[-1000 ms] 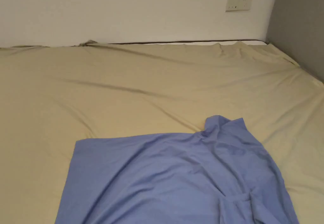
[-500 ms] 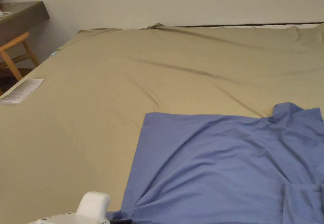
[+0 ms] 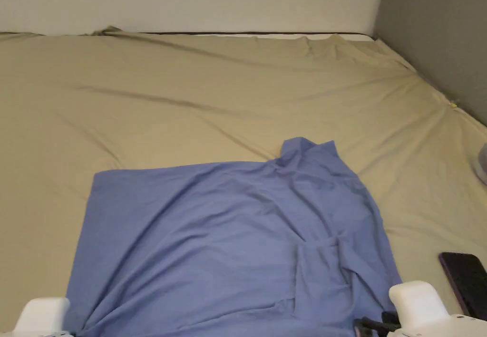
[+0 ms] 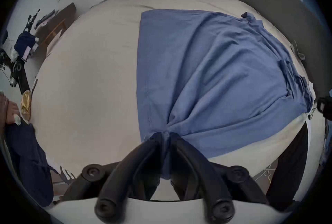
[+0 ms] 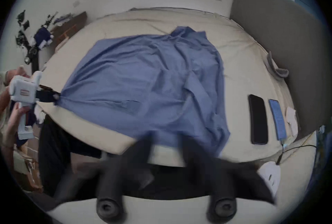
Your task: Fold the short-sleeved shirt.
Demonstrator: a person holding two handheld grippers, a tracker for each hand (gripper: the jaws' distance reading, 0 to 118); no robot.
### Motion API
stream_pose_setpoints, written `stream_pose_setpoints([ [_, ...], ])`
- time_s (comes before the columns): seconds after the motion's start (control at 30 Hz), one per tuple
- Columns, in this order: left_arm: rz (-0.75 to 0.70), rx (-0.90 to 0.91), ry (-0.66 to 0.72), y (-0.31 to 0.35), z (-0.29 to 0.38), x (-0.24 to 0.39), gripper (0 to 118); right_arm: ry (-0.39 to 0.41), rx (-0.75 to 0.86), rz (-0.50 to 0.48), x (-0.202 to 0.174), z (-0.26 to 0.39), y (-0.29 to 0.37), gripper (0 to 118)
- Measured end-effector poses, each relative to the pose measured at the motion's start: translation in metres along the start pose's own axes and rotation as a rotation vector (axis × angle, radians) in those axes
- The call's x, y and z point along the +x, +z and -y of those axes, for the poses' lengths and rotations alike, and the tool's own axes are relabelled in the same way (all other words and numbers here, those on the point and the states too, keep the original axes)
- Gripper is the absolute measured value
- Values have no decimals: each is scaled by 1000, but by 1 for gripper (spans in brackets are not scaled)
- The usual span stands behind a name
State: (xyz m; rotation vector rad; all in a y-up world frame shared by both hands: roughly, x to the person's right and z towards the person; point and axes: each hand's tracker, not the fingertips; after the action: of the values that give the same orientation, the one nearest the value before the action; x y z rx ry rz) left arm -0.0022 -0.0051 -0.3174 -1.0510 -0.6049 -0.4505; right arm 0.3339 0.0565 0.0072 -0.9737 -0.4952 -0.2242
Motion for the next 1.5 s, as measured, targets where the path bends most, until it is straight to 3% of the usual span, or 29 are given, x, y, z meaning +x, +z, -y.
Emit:
stream_pose_setpoints([
  [0.1,9,-7,14,2,-2,-3,5,-3,7,45,25,9,-14,118],
  [0.17,6,-8,13,2,-2,-2,5,-62,-20,98,43,14,-26,118],
  [0.3,-12,-12,6,2,-1,4,5,-179,-73,78,69,22,-54,116],
  [0.33,-15,-16,4,1,-2,6,5,-180,-93,55,73,24,-63,98],
  [0.37,-17,-19,4,0,-2,7,5,-158,-112,44,74,25,-70,56],
  [0.4,-19,-19,5,0,-2,7,5,-133,-103,29,72,29,-76,4],
  [0.47,-28,-12,0,3,-1,11,5,-149,-86,40,68,35,-77,4],
  [0.53,-30,-4,8,9,0,10,5,-125,-64,53,65,33,-66,4],
  [0.67,14,31,74,35,-10,5,5,-200,40,16,74,17,-34,4],
  [0.87,-28,129,-14,51,-97,-2,5,-208,157,5,92,-82,-38,4],
  [0.97,-10,96,-31,16,-146,-9,5,-239,121,-19,105,-134,-79,4],
  [1.07,12,-27,-11,-33,-182,-14,5,-216,28,4,104,-172,-131,4],
  [1.3,18,-180,20,-93,-182,-13,6,-183,-141,40,99,-165,-200,4],
  [1.33,13,-155,33,-90,-179,-12,13,-185,-135,37,100,-159,-199,5],
  [1.37,1,-130,41,-86,-177,-12,28,-198,-119,30,101,-155,-196,20],
  [1.4,-20,-114,29,-83,-175,-12,58,-210,-107,23,102,-153,-194,58],
  [1.43,-50,-113,7,-80,-172,-13,97,-220,-117,10,104,-151,-193,106],
  [1.47,-36,-107,-4,-74,-168,-14,102,-211,-103,-47,104,-147,-186,116],
  [1.5,7,-66,-9,-64,-164,-16,102,-200,-60,-49,104,-145,-176,116],
])
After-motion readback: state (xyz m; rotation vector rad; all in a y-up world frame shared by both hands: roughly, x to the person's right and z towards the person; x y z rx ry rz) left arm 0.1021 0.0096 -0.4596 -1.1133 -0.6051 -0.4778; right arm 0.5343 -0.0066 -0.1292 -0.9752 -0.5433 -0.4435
